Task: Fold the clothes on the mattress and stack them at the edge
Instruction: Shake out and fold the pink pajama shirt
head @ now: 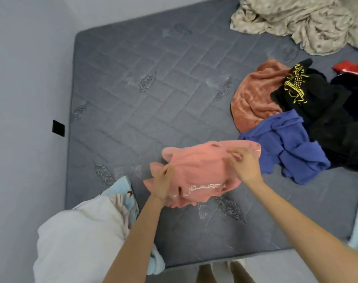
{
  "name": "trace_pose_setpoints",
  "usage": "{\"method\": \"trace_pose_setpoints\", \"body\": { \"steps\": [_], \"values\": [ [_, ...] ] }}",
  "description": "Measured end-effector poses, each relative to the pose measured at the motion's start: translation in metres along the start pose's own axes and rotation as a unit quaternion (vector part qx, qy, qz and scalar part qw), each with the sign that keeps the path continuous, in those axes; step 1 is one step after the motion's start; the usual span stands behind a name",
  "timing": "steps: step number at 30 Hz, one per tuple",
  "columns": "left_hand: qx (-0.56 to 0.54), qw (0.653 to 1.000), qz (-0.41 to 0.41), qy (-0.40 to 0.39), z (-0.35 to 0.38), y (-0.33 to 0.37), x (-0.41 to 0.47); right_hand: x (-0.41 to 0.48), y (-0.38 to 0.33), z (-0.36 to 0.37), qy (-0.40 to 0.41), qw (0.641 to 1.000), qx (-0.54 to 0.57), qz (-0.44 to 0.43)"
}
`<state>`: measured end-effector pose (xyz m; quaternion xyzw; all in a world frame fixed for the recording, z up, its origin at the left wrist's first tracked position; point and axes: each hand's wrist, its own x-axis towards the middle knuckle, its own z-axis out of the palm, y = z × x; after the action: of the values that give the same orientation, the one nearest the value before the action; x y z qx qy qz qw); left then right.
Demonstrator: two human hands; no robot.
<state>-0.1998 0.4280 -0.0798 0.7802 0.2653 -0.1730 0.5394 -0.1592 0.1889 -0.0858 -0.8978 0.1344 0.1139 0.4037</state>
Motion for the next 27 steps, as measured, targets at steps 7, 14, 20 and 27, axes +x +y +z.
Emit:
{"method": "trace_pose_setpoints", "body": {
  "steps": [7, 14, 20, 27],
  "values": [
    [0.028, 0.994, 0.064, -0.086, 0.077, -0.023, -0.001, -0.031, 0.008, 0.053, -0.066, 0.976, 0.185, 0.094],
    [0.019, 0.970, 0.147, -0.194, 0.102, -0.023, -0.010, -0.036, 0.008, 0.079, -0.030, 0.957, 0.244, 0.156],
    [-0.061, 0.988, 0.081, -0.116, 0.077, -0.032, -0.003, -0.030, 0.016, 0.070, 0.031, 0.932, 0.327, 0.154],
    [-0.012, 0.992, 0.120, 0.030, 0.051, -0.026, 0.025, -0.033, -0.016, 0.028, -0.056, 0.853, 0.505, 0.122]
  ]
}}
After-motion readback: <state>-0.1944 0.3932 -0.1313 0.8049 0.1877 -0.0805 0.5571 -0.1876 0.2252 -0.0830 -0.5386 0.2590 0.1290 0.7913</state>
